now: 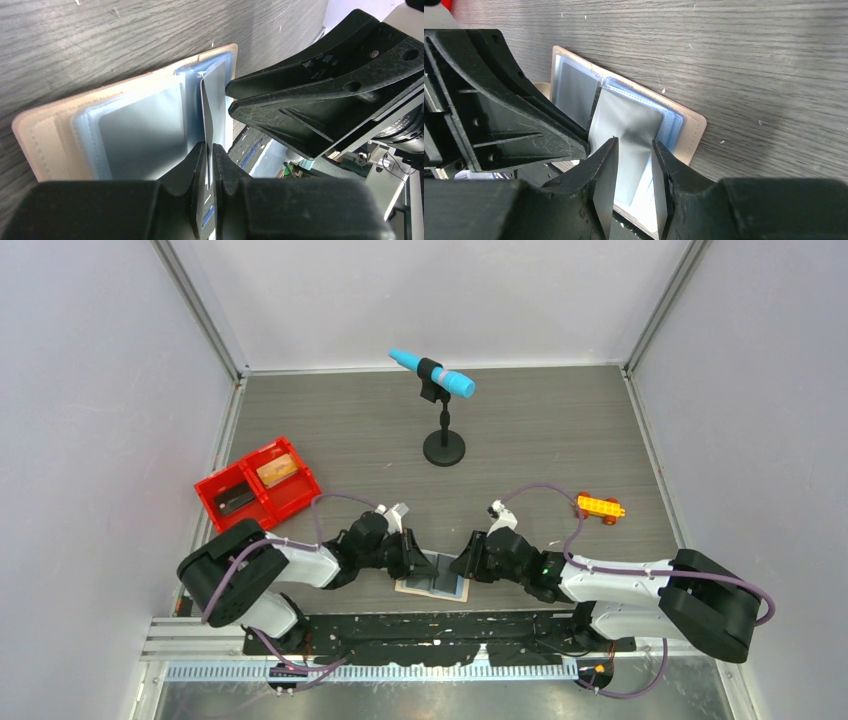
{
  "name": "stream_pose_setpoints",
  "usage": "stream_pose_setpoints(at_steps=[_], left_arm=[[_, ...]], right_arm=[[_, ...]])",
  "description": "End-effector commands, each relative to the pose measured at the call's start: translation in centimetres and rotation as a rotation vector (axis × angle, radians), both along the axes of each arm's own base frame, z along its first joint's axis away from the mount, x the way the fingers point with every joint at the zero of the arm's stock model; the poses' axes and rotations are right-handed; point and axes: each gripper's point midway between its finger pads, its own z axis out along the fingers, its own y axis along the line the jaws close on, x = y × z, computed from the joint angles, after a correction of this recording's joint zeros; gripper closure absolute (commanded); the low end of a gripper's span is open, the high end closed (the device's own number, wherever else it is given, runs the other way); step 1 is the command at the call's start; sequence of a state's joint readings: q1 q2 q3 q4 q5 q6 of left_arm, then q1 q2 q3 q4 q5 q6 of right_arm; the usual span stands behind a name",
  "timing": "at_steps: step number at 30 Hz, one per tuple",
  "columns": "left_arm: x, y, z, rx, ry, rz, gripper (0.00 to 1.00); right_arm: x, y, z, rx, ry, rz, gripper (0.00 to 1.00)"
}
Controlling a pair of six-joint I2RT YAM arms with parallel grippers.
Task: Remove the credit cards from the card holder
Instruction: Remove the credit card from the card holder.
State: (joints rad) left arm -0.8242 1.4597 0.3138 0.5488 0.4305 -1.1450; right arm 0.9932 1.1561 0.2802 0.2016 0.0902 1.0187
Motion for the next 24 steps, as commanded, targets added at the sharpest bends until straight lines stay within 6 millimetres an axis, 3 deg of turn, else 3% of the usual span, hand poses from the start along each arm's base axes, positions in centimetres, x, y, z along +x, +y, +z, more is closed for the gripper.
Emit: stream_pose_setpoints(at_steps=[1,4,9,16,24], left_arm=[[0.6,-1.5,2.5,-0.16,-0.041,-0.008,0.92],[0.7,-1.5,2.3,-0.192,-0.026,0.0,1.0],[1.2,-1.0,2.1,-0.235,-0.011,0.03,1.0],[1.5,-0.5,2.0,-0.268,-0.014,0.056,0.85],[1.7,-0.1,2.1,-0.273,-0.023,0.068,0.87]], right_arm=[[0.2,-0.5,-0.3,-0.019,-0.021,-0.011,0.62],[0.2,-0.5,-0.2,-0.016,-0.023,-0.013,0.62],[0.2,-0.6,-0.2,-0.019,-0.023,-0.016,0.62],[0.3,-0.8,-0.2,-0.024,-0.025,-0.023,0.62],[0.3,-0.8,-0.2,-0.03,-0.028,-0.024,0.62]])
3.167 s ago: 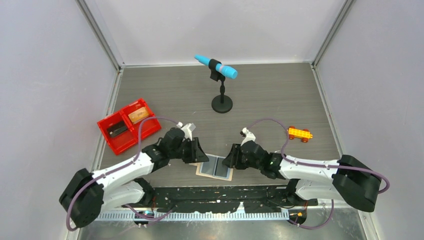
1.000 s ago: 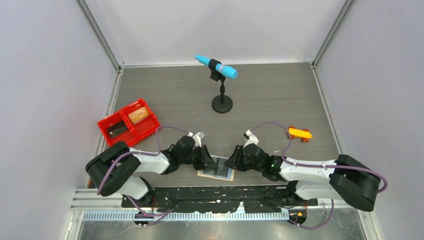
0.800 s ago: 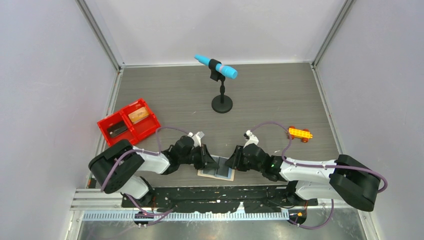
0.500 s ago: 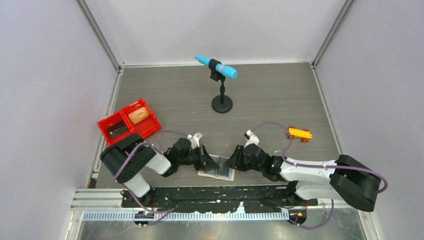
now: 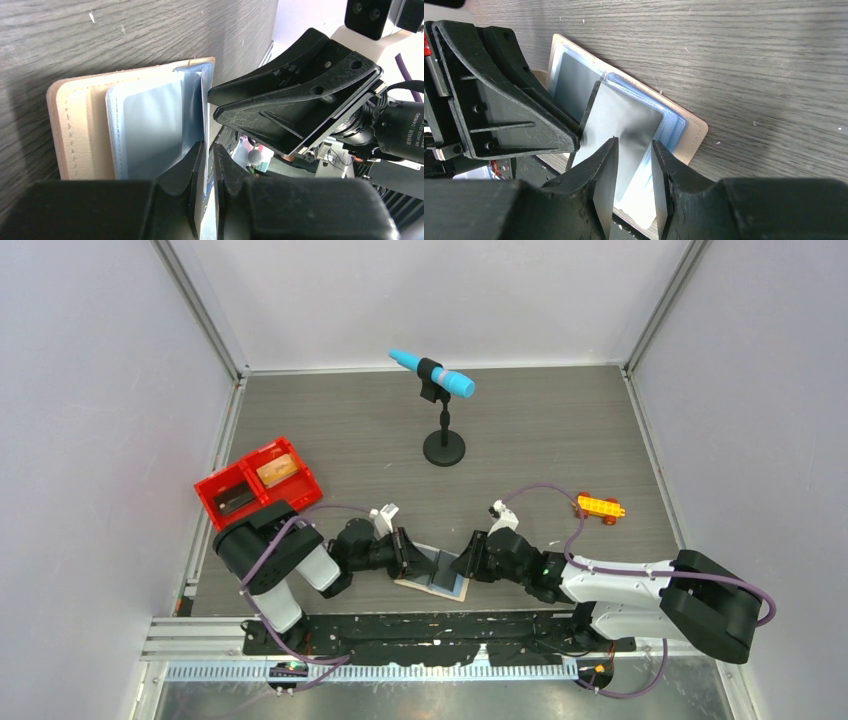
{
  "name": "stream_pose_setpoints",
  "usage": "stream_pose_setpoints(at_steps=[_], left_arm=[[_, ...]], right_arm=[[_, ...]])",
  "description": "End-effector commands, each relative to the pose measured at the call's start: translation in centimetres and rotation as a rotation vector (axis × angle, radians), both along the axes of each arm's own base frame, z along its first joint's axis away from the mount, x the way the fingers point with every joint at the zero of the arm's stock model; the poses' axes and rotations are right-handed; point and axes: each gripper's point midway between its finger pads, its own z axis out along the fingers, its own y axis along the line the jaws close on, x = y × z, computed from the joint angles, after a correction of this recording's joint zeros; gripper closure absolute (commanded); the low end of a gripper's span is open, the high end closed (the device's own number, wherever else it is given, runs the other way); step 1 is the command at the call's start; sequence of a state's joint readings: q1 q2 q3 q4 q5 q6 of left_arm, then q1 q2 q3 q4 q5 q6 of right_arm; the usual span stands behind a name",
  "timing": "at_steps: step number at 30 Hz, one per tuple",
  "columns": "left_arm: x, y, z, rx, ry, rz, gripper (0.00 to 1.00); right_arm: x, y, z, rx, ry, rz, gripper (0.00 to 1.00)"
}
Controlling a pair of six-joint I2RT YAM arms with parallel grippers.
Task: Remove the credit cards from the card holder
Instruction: Remove the credit card from the card holder.
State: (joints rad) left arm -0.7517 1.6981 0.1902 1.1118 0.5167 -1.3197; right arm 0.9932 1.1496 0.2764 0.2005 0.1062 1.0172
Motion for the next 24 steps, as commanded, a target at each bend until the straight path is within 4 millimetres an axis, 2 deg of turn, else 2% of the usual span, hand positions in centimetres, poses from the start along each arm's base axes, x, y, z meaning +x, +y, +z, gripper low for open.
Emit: stream_pose_setpoints(at_steps=[1,6,15,21,24], left_arm=[[0.62,-0.12,1.61,-0.059,-0.067,0.006,0.87],[0.62,0.01,1.47,-0.056,-0.064,0.01,0.88],[0.52,0.07,1.44,-0.054,-0.064,0.005,0.83],[0.4,0.06,1.37,-0.054,-0.062,0.0,0.93],[0.43,0.05,1.45,-0.055,-0.066,0.0,0.94]], right_arm=[[0.13,-0.6,-0.23,-0.026,-0.017,-0.013,0.62],[0.13,-0.63,-0.3,-0.03,-0.017,-0.012,0.62],[0.19,-0.7,-0.24,-0.034,-0.022,-0.012,0.62],[0.22,-0.74,-0.19,-0.035,-0.025,-0.012,0.62],[0.22,-0.7,-0.18,-0.036,-0.025,-0.011,0.62]])
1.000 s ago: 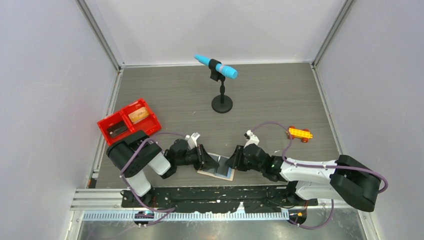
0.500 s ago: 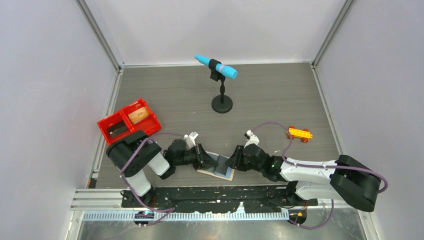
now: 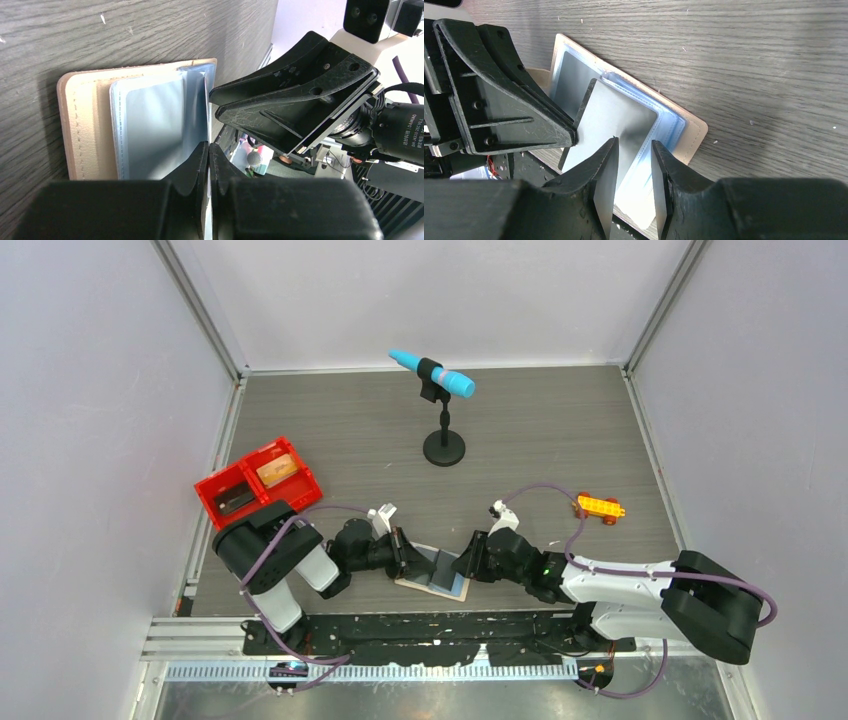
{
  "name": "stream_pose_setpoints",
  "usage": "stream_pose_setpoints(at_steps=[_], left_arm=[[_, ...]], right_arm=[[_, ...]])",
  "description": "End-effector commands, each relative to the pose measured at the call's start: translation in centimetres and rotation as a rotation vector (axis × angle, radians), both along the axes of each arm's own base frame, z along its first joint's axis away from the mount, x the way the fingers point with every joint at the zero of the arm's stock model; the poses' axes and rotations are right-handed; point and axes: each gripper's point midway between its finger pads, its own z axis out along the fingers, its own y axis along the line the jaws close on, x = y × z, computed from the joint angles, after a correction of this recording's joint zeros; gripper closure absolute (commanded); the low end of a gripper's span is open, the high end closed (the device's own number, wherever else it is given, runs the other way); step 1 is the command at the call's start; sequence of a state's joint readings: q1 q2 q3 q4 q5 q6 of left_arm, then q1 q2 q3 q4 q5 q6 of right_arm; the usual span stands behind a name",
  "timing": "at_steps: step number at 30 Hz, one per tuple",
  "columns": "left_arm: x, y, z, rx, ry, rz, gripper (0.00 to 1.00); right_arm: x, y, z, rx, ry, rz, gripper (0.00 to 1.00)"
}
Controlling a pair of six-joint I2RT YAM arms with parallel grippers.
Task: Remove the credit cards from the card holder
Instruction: Remove the credit card from the card holder.
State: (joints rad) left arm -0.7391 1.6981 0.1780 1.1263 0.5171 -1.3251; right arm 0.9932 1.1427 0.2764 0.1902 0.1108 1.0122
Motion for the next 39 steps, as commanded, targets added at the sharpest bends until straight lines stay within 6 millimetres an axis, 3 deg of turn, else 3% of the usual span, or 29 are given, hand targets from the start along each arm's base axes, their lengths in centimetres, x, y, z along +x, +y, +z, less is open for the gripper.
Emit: stream_pose_setpoints(at_steps=[1,8,24,29,33,39], left_arm=[[0.24,-0.32,1.45,-0.051,-0.069,-0.015,0.91],[0.32,-0.26,1.5,-0.044,-0.075,-0.012,0.81],[0.44,0.1,1.36,-0.028,-0.072,0.005,0.8],[0.45,0.2,1.18,-0.012,-0.075,0.005,0.86],[0.46,0.15,1.23,-0.013,-0.076,0.002,0.99],[0.44,0.39,0.96,0.007,-0.075,0.008,1.0]], right_arm=[[0.2,-0.55,-0.17,-0.029,-0.021,-0.01,0.62],[0.33,-0.47,0.07,-0.03,-0.027,-0.01,0.62],[0.37,-0.47,0.26,-0.033,-0.034,-0.006,0.62],[0.37,-0.46,0.28,-0.032,-0.034,-0.005,0.62],[0.36,-0.55,0.2,-0.034,-0.034,-0.007,0.62],[0.44,-0.64,0.23,-0.035,-0.039,-0.009,0.62]])
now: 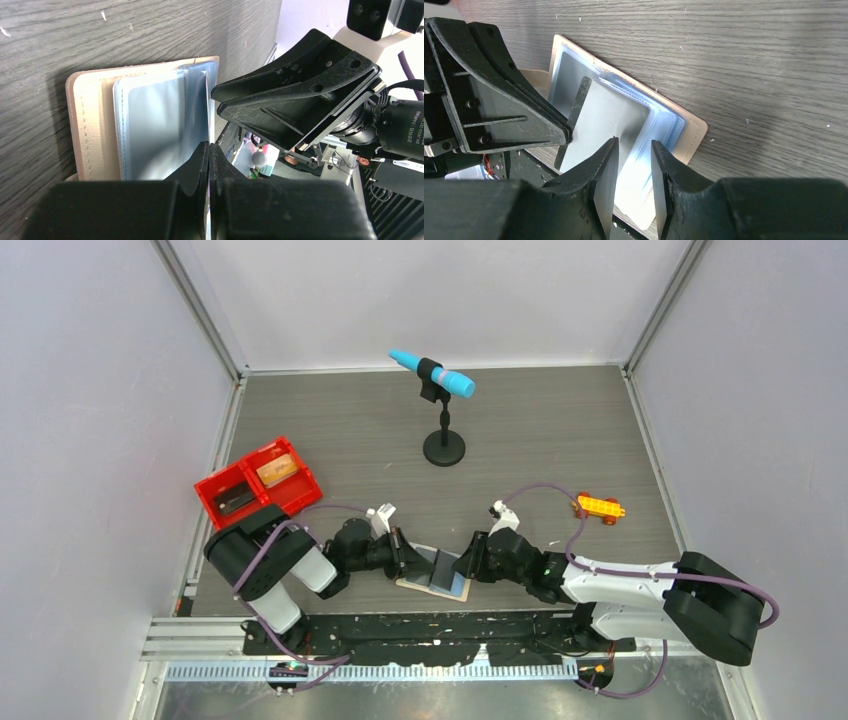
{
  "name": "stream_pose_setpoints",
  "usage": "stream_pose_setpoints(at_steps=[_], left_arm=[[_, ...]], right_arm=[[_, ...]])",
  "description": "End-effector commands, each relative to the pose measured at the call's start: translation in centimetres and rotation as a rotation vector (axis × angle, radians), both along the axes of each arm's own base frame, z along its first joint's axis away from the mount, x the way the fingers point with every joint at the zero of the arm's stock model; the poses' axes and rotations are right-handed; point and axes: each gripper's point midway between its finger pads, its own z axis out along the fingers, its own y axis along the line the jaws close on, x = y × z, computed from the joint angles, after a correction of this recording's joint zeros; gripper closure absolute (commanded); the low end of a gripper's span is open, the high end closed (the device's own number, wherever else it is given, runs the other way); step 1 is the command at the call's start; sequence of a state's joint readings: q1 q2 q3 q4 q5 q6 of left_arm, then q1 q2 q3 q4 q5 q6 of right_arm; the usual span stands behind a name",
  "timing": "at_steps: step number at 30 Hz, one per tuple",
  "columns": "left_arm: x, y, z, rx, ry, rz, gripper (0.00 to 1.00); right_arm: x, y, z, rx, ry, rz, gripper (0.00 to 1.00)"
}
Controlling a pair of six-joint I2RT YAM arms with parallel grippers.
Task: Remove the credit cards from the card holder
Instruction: Remove the credit card from the card holder.
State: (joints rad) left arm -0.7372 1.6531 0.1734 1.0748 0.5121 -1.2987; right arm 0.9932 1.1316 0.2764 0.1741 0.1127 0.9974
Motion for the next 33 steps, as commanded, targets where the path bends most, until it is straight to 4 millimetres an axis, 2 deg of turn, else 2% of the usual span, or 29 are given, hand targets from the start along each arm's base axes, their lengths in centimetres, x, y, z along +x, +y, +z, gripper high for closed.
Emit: stream_pose_setpoints(at_steps=[1,9,14,18,22,23,28,31,32,33], left_arm=[[0.6,0.2,0.8,0.0,-0.059,0.014,1.0],[1.7,1.3,0.4,0.154,-0.114,0.043,1.0],[3.3,2.7,1.9,0.271,-0.209,0.09,1.0],[4.2,4.1,4.4,0.327,-0.297,0.141,1.0],[4.1,5.1,6.7,0.338,-0.346,0.166,1.0],[4.0,5.3,7.3,0.333,-0.354,0.168,1.0],[3.1,4.5,10.9,0.233,-0.432,0.121,1.0],[2.5,5.0,11.1,0.247,-0.351,0.139,1.0],[2.4,4.8,11.5,0.225,-0.336,0.147,1.0],[2.4,4.7,11.9,0.196,-0.305,0.167,1.0]], right_arm=[[0.6,-0.4,0.3,-0.024,-0.035,-0.02,0.62],[2.0,-1.2,1.9,-0.056,-0.115,-0.016,0.61],[3.3,-1.9,3.6,-0.1,-0.192,-0.01,0.57],[4.0,-2.5,5.2,-0.149,-0.241,-0.001,0.55],[4.4,-2.2,7.7,-0.146,-0.338,0.055,0.52],[4.4,-1.9,8.9,-0.13,-0.391,0.088,0.51],[5.0,-1.2,12.8,-0.135,-0.558,0.181,0.51],[5.0,-0.3,16.4,-0.122,-0.743,0.266,0.5],[4.4,-0.1,16.5,-0.121,-0.792,0.302,0.5],[4.3,0.5,17.9,-0.131,-0.917,0.344,0.51]])
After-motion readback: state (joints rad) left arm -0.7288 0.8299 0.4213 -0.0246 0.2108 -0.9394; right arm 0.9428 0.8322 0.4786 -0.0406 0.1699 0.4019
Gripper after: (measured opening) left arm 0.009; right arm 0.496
